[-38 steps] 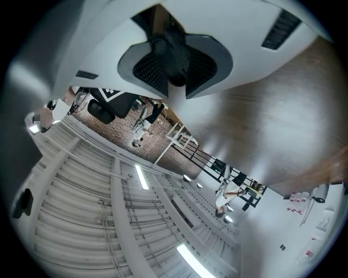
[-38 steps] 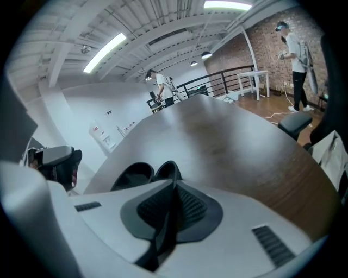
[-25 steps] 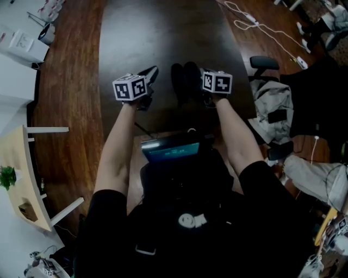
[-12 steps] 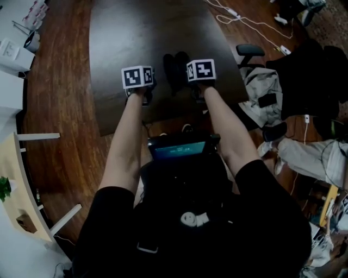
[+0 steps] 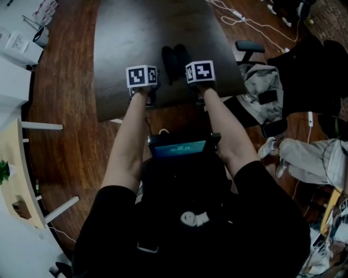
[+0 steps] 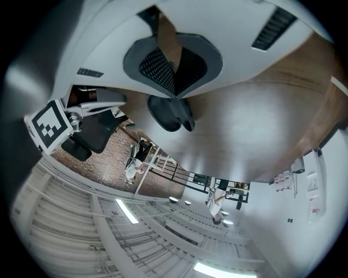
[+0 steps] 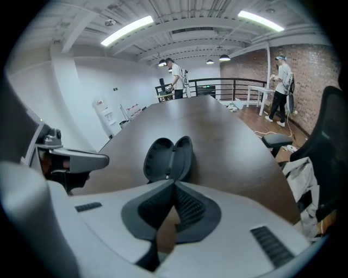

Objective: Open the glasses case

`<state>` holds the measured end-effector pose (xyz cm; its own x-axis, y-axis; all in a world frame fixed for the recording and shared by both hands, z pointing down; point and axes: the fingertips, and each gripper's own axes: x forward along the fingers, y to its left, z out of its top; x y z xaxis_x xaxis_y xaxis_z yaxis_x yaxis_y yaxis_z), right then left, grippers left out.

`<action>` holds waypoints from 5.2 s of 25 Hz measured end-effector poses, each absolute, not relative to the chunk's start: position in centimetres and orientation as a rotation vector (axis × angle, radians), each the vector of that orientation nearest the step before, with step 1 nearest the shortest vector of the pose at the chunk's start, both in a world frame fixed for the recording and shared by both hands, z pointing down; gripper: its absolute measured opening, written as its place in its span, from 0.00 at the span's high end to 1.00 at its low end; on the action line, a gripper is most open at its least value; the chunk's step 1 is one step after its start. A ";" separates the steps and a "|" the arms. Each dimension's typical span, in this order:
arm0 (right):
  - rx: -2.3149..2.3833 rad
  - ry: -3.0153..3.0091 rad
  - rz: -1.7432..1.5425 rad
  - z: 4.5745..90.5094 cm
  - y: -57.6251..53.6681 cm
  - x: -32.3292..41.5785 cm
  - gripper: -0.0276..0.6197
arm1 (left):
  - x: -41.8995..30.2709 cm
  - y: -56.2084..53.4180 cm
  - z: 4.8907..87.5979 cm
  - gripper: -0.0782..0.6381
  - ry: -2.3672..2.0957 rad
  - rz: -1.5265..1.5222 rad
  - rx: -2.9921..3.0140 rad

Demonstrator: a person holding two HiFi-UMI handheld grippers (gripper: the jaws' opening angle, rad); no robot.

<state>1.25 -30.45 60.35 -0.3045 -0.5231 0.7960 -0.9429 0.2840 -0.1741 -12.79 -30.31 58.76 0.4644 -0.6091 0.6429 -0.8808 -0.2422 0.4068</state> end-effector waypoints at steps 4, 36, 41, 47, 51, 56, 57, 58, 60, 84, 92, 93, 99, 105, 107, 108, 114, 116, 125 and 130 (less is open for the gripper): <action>1.277 -1.927 0.896 60.6 -27.4 3.1 0.95 | -11.5 -27.4 58.8 0.89 -1.280 0.523 1.958; 1.136 -2.056 0.879 60.9 -6.2 5.6 0.95 | -8.0 -4.9 59.0 0.89 -1.374 0.620 1.951; 1.149 -2.009 0.898 61.2 -4.0 5.9 0.95 | -7.8 -3.6 58.7 0.89 -1.351 0.607 1.971; 1.150 -1.972 0.883 60.9 -0.6 5.3 0.95 | -8.8 -0.6 58.1 0.89 -1.350 0.590 1.969; 1.151 -1.967 0.865 61.1 2.3 4.1 0.95 | -9.5 2.1 58.0 0.89 -1.351 0.592 1.959; 1.159 -1.957 0.856 60.9 6.2 2.4 0.95 | -10.5 5.7 57.9 0.89 -1.364 0.564 1.933; 1.163 -1.963 0.844 60.8 7.0 1.9 0.95 | -10.8 6.5 58.0 0.89 -1.372 0.552 1.919; 1.159 -1.971 0.839 60.7 7.9 1.3 0.95 | -11.0 7.3 58.1 0.89 -1.379 0.539 1.905; 1.142 -1.981 0.848 60.5 9.8 0.1 0.95 | -11.1 8.8 58.2 0.89 -1.384 0.516 1.889; 1.185 -1.979 0.897 58.2 14.1 3.5 0.95 | -7.0 12.9 56.2 0.89 -1.410 0.488 1.867; 1.164 -2.012 0.910 58.8 13.7 4.4 0.95 | -4.8 12.7 57.4 0.89 -1.400 0.525 1.864; 1.161 -2.012 0.909 59.0 13.6 4.6 0.95 | -4.4 12.5 57.4 0.89 -1.399 0.525 1.866; 1.161 -2.004 0.902 59.0 13.2 5.0 0.95 | -4.0 12.3 57.4 0.89 -1.397 0.523 1.860; 1.165 -1.996 0.934 58.9 13.3 5.1 0.96 | -4.1 12.1 57.0 0.89 -1.405 0.528 1.860; 1.172 -1.999 0.924 58.7 13.0 5.1 0.96 | -4.0 12.0 56.9 0.89 -1.406 0.527 1.861; 1.176 -2.002 0.917 58.6 12.9 5.1 0.96 | -4.0 11.9 56.8 0.89 -1.407 0.527 1.862; 1.190 -1.999 0.907 58.4 12.7 5.3 0.96 | -4.2 11.8 56.6 0.89 -1.418 0.514 1.864; 1.192 -1.998 0.903 58.3 12.6 5.3 0.96 | -4.2 11.7 56.5 0.89 -1.423 0.511 1.863; 1.189 -1.994 0.893 58.1 12.9 5.3 0.96 | -3.7 11.8 56.5 0.89 -1.413 0.505 1.874; 1.189 -1.994 0.890 58.0 13.0 5.3 0.96 | -3.7 11.9 56.3 0.89 -1.410 0.506 1.878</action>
